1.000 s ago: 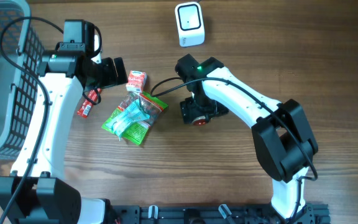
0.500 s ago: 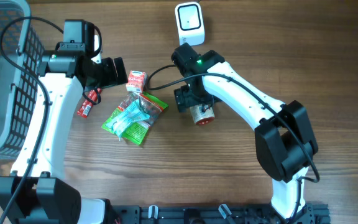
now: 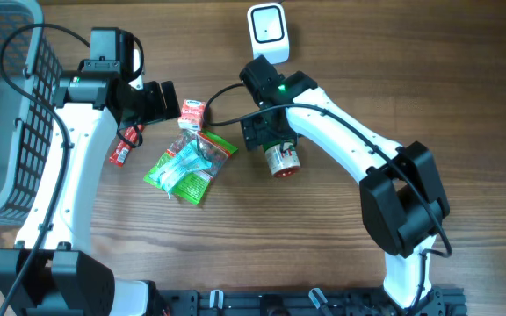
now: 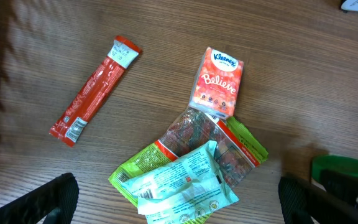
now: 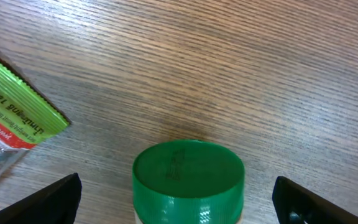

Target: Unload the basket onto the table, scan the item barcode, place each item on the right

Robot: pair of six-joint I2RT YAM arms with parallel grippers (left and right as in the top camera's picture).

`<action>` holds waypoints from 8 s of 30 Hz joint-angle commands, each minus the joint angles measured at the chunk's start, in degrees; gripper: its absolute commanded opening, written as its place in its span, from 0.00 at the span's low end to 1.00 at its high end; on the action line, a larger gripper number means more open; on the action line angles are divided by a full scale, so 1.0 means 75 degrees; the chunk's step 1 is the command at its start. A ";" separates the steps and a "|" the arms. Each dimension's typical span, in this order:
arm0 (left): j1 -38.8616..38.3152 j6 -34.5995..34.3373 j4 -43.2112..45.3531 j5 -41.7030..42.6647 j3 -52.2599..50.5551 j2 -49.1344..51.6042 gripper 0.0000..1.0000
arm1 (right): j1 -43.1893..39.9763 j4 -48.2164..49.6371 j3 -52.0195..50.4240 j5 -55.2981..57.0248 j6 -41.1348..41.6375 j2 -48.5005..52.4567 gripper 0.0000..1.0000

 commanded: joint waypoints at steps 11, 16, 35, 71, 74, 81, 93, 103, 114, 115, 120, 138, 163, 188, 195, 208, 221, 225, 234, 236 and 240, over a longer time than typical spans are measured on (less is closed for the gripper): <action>-0.0006 -0.0020 0.0017 -0.0044 0.0000 0.0006 1.00 | -0.0032 0.0122 -0.0373 -0.0099 -0.0082 0.0146 0.95; -0.0006 -0.0020 0.0017 -0.0044 0.0000 0.0006 1.00 | -0.0032 0.0332 -0.0373 -0.0105 -0.0079 0.0146 0.95; -0.0006 -0.0020 0.0017 -0.0044 0.0000 0.0006 1.00 | -0.0032 0.0140 -0.0702 -0.0125 -0.0085 0.0146 0.91; -0.0006 -0.0017 0.0017 -0.0044 0.0000 0.0006 1.00 | -0.0029 -0.0402 -0.0731 -0.0122 -0.0784 0.0146 0.87; -0.0006 -0.0020 0.0017 -0.0044 0.0000 0.0006 1.00 | -0.0032 -0.0315 -0.0731 -0.0111 -0.1128 0.0146 0.86; -0.0006 -0.0017 0.0017 -0.0044 0.0000 0.0006 1.00 | -0.0032 -0.0096 -0.0731 0.0020 -0.1469 0.0146 0.87; -0.0006 -0.0017 0.0017 -0.0044 0.0000 0.0006 1.00 | -0.0032 0.0300 -0.1443 0.0294 -0.1495 0.0146 0.86; -0.0006 -0.0020 0.0017 -0.0044 0.0000 0.0006 1.00 | -0.0032 0.0562 -0.1355 0.0417 -0.1667 0.0143 0.82; -0.0006 -0.0020 0.0017 -0.0044 0.0000 0.0006 1.00 | -0.0032 0.0720 -0.1291 0.0393 -0.1667 0.0143 0.82; -0.0006 -0.0020 0.0017 -0.0044 0.0000 0.0006 1.00 | -0.0032 0.0717 -0.1291 0.0393 -0.1664 0.0143 0.82; -0.0006 -0.0020 0.0017 -0.0044 0.0000 0.0006 1.00 | -0.0032 0.0764 -0.1236 0.0399 -0.1693 0.0143 0.83; -0.0006 -0.0020 0.0017 -0.0044 0.0000 0.0006 1.00 | -0.0032 0.0242 -0.0941 0.0338 -0.1655 0.0143 0.66; -0.0006 -0.0017 0.0017 -0.0044 0.0000 0.0006 1.00 | -0.0370 -0.0953 -0.0714 -0.0259 0.0108 -0.1314 1.00; -0.0006 -0.0020 0.0017 -0.0044 0.0000 0.0006 1.00 | 0.0070 -0.0152 -0.1413 -0.1297 -0.4712 -0.1247 0.96; -0.0006 -0.0020 0.0017 -0.0044 0.0000 0.0006 1.00 | 0.0376 -0.0184 -0.1754 -0.1180 -0.5085 -0.1137 0.99; -0.0006 -0.0017 0.0017 -0.0044 0.0000 0.0006 1.00 | 0.0705 -0.0079 -0.2145 -0.0032 -0.5085 -0.1014 0.99; -0.0006 -0.0020 0.0017 -0.0044 0.0000 0.0006 1.00 | 0.0702 0.0947 -0.2949 -0.0035 -0.5059 -0.1014 0.84; -0.0006 -0.0020 0.0017 -0.0044 0.0000 0.0006 1.00 | 0.0702 0.1011 -0.2949 -0.0032 -0.5024 -0.1014 0.80; -0.0006 -0.0017 0.0017 -0.0044 0.0000 0.0006 1.00 | 0.0691 0.1174 -0.2949 0.0254 -0.4654 -0.1014 0.77; -0.0006 -0.0020 0.0017 -0.0044 0.0000 0.0006 1.00 | 0.0691 0.1116 -0.2949 0.0251 -0.4628 -0.1014 0.78; -0.0006 -0.0020 0.0017 -0.0044 0.0000 0.0006 1.00 | 0.0691 0.0868 -0.2949 0.0254 -0.4607 -0.1014 0.80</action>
